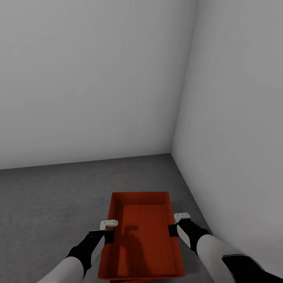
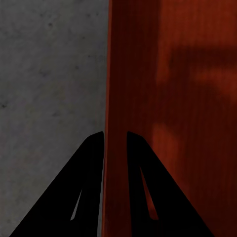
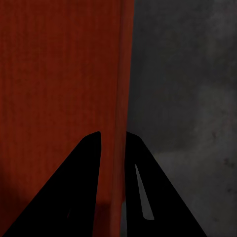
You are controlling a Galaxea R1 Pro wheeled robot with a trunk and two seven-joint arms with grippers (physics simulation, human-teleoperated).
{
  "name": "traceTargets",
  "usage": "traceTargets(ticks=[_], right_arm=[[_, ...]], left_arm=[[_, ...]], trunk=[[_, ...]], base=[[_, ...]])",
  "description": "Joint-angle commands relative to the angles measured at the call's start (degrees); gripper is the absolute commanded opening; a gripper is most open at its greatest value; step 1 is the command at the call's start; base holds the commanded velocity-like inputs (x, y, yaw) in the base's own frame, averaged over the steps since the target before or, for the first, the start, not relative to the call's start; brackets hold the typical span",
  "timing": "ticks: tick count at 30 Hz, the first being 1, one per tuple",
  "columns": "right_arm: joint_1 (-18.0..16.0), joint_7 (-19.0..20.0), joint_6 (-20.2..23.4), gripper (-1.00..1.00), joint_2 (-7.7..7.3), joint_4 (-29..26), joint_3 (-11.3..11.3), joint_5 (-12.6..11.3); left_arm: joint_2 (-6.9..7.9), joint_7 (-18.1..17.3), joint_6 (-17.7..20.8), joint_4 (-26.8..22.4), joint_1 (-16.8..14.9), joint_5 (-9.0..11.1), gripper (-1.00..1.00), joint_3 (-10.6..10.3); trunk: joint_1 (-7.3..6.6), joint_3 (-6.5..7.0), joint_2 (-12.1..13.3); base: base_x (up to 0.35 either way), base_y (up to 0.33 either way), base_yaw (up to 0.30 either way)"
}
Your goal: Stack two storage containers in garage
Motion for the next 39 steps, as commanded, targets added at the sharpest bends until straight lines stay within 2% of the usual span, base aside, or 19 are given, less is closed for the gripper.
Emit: traceTargets(ticks=[1, 7, 8, 39], right_arm=[[0.1, 0.7, -0.6, -1.00, -0.24, -0.2, 3.3, -1.2], [0.1, 0.7, -0.6, -1.00, -0.24, -0.2, 3.3, -1.2], [0.1, 0.7, -0.6, 1.00, -0.24, -0.3, 3.3, -1.2], [0.1, 0.7, -0.6, 1.00, -0.32, -0.2, 3.2, -1.2]], left_arm=[[0.45, 0.0, 0.3, 0.0, 0.0, 1.6, -1.00, -1.1], [0.45, 0.0, 0.3, 0.0, 0.0, 1.6, -1.00, -1.1], [0.45, 0.0, 0.3, 0.0, 0.0, 1.6, 1.00, -1.1], [0.45, 0.0, 0.3, 0.0, 0.0, 1.6, 1.00, -1.1]], trunk=[[0.00, -0.07, 0.0], [0.00, -0.07, 0.0], [0.00, -0.07, 0.0], [0.00, -0.07, 0.0]], base=[[0.000, 0.000, 0.000], [0.000, 0.000, 0.000], [0.000, 0.000, 0.000], [0.000, 0.000, 0.000]])
